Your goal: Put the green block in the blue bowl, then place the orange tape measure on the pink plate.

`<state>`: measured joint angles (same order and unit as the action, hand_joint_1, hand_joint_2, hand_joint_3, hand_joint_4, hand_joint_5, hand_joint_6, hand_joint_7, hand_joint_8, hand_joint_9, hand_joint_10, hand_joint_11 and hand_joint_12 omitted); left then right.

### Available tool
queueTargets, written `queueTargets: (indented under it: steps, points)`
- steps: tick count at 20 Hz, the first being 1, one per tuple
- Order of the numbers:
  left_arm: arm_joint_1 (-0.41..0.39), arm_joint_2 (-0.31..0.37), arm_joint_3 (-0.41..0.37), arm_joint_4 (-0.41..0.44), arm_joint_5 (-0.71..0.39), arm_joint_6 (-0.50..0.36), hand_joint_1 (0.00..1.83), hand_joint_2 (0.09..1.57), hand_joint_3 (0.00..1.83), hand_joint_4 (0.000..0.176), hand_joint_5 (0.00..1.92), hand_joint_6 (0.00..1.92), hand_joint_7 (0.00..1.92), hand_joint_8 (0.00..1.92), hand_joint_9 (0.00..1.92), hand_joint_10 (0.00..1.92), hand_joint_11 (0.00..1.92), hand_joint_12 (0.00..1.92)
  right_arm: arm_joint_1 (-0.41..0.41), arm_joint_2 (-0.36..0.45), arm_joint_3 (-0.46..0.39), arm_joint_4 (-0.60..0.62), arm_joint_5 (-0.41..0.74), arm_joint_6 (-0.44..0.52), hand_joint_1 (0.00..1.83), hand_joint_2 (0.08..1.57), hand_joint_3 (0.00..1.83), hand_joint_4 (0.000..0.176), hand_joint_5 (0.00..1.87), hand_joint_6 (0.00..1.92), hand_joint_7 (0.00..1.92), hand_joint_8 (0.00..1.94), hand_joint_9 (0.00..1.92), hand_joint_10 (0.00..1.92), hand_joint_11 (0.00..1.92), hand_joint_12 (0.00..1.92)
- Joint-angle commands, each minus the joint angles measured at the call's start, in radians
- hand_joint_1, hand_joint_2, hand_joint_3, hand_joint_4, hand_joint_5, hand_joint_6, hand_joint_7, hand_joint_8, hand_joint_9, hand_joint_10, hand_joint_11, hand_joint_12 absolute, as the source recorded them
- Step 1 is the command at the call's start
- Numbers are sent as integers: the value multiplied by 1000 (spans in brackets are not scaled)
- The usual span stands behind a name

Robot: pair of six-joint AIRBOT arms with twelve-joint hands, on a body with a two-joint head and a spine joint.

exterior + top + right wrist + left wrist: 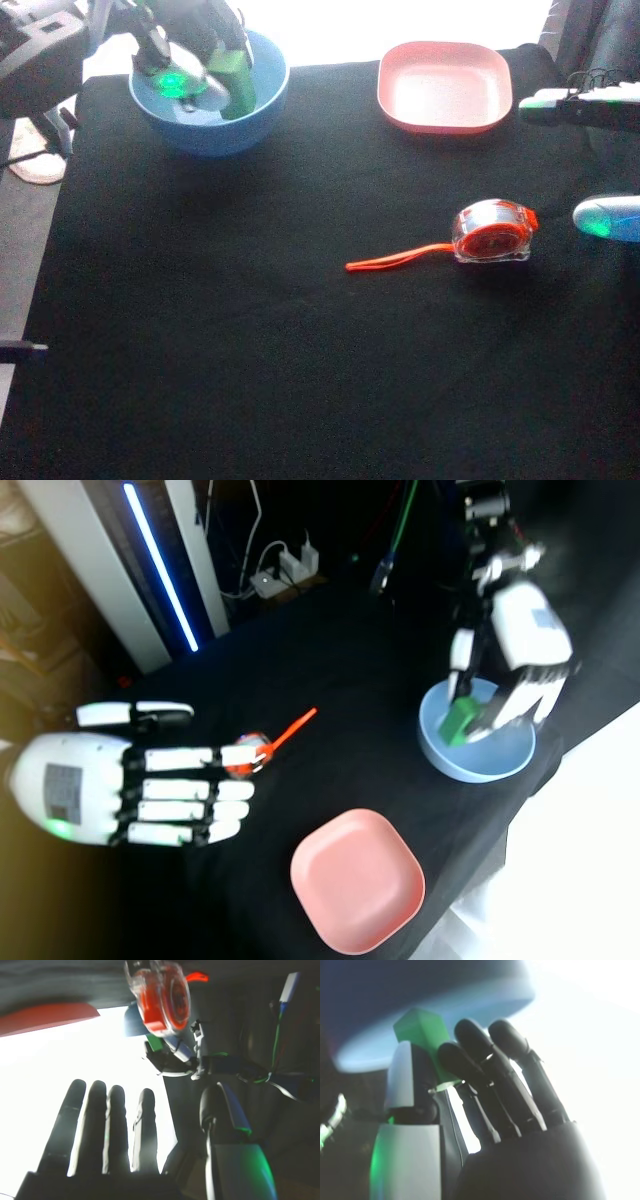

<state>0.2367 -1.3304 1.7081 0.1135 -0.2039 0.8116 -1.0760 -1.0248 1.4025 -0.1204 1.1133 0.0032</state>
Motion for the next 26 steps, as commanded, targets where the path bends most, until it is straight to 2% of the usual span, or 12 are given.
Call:
queueTargets:
  steps: [1, 3, 4, 6, 7, 10, 13, 15, 18, 20, 24, 26]
  points:
    - [-16, 8, 6, 9, -83, -4, 910, 1023, 0, 0, 865, 21, 1085, 74, 1074, 231, 574, 1462, 12, 3, 5, 40, 114, 14, 757, 1087, 0, 95, 373, 2, 291, 0, 321, 0, 56, 788]
    - [-12, 8, -9, 31, -82, -4, 830, 1011, 2, 9, 654, 0, 895, 3, 768, 633, 483, 1546, 12, 3, 5, 40, 114, 18, 758, 1088, 1, 105, 377, 0, 289, 0, 320, 4, 86, 750]
    - [-7, 11, -21, 33, -98, -4, 732, 974, 0, 93, 392, 0, 615, 0, 532, 467, 228, 1424, 12, 3, 5, 40, 114, 22, 740, 1097, 4, 122, 376, 0, 291, 0, 322, 4, 75, 734]
    - [6, 39, -64, 34, -158, -4, 695, 972, 0, 121, 298, 0, 526, 0, 506, 328, 183, 1354, 12, 3, 5, 39, 114, 26, 740, 1097, 4, 112, 378, 1, 289, 0, 322, 3, 81, 733]
    - [12, 62, -98, 35, -204, -4, 692, 978, 0, 158, 225, 0, 412, 0, 451, 188, 144, 1286, 13, 3, 5, 37, 115, 30, 727, 1094, 2, 69, 384, 3, 291, 1, 323, 3, 98, 737]
    - [55, 176, -240, 36, -401, -4, 833, 992, 0, 144, 316, 14, 335, 6, 422, 27, 134, 1304, 25, 3, 5, 20, 117, 46, 686, 1081, 0, 105, 373, 1, 284, 1, 309, 2, 176, 701]
    - [130, 261, -349, 32, -550, -6, 867, 975, 0, 90, 321, 1, 323, 2, 379, 5, 17, 1128, 39, -2, 9, 4, 116, 46, 736, 1076, 0, 69, 378, 2, 281, 0, 286, 0, 80, 657]
    - [207, 315, -412, 32, -644, -23, 713, 946, 0, 127, 233, 0, 290, 2, 260, 2, 0, 773, 50, -13, 19, -9, 113, 46, 804, 1039, 0, 75, 396, 7, 317, 11, 324, 15, 93, 663]
    - [337, 399, -496, 16, -759, -72, 800, 919, 0, 88, 244, 1, 226, 3, 181, 2, 0, 537, 106, -22, 23, -79, 57, 46, 847, 1031, 0, 85, 418, 1, 342, 2, 392, 3, 71, 870]
    - [465, 457, -566, -44, -848, -72, 706, 849, 0, 130, 171, 0, 11, 2, 2, 0, 0, 10, 158, -43, 35, -152, 4, 46, 833, 1028, 0, 119, 373, 0, 306, 2, 300, 2, 31, 759]
    - [683, 485, -647, -181, -1012, -76, 559, 813, 0, 175, 99, 0, 0, 0, 0, 0, 0, 0, 185, -80, 72, -247, -75, 90, 952, 993, 2, 134, 429, 1, 312, 0, 323, 0, 33, 923]
    - [728, 482, -655, -216, -1049, -92, 629, 818, 0, 146, 102, 2, 0, 0, 0, 0, 0, 0, 196, -96, 89, -283, -116, 101, 1026, 994, 1, 117, 459, 10, 346, 11, 361, 15, 54, 939]
